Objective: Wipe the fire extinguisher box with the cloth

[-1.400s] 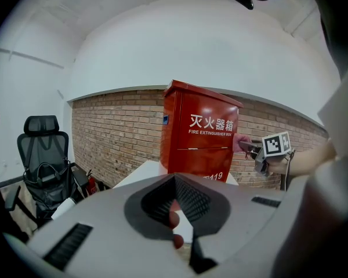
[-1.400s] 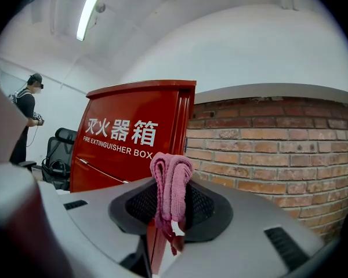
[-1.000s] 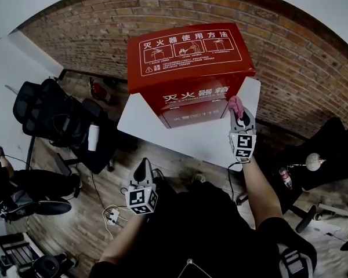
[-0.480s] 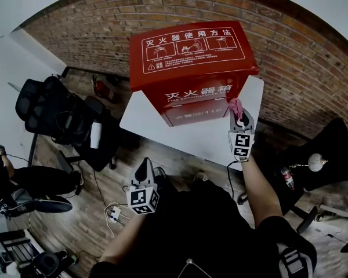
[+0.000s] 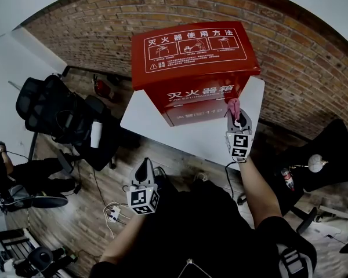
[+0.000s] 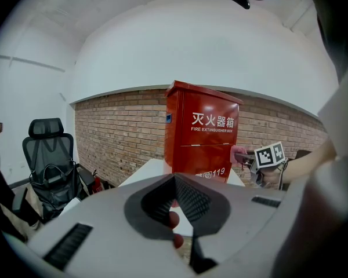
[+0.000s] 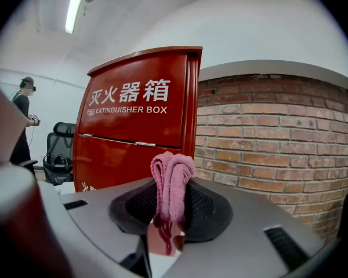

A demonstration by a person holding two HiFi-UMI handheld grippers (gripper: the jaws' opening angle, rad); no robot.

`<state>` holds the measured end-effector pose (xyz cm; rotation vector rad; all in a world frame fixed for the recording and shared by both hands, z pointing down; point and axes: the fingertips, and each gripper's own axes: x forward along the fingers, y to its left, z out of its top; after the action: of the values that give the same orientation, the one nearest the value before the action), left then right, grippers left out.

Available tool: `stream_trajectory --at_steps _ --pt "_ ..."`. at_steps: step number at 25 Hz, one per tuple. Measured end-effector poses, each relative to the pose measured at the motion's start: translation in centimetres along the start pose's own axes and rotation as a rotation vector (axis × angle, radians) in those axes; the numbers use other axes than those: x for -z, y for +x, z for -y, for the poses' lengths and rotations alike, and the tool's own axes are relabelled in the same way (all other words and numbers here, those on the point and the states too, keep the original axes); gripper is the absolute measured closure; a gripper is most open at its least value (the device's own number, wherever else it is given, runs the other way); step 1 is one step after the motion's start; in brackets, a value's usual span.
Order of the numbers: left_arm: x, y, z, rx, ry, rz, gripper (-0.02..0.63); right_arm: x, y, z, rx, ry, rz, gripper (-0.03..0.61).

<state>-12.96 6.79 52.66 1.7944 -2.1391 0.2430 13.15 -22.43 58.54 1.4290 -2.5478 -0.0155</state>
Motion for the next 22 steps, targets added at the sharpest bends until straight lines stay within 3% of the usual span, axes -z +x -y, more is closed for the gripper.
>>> stream_trajectory --at_steps 13,18,22 --pt "0.1 0.2 -0.3 -0.004 -0.008 -0.007 0.586 -0.4 0.3 -2.8 -0.058 -0.013 0.012 0.468" --pt "0.6 0.7 -0.3 0.017 -0.001 -0.019 0.586 -1.8 0.4 -5.6 -0.126 -0.052 0.057 0.468" --pt "0.2 1.2 -0.1 0.050 0.013 -0.022 0.586 -1.6 0.4 -6.0 -0.119 -0.030 0.076 0.468"
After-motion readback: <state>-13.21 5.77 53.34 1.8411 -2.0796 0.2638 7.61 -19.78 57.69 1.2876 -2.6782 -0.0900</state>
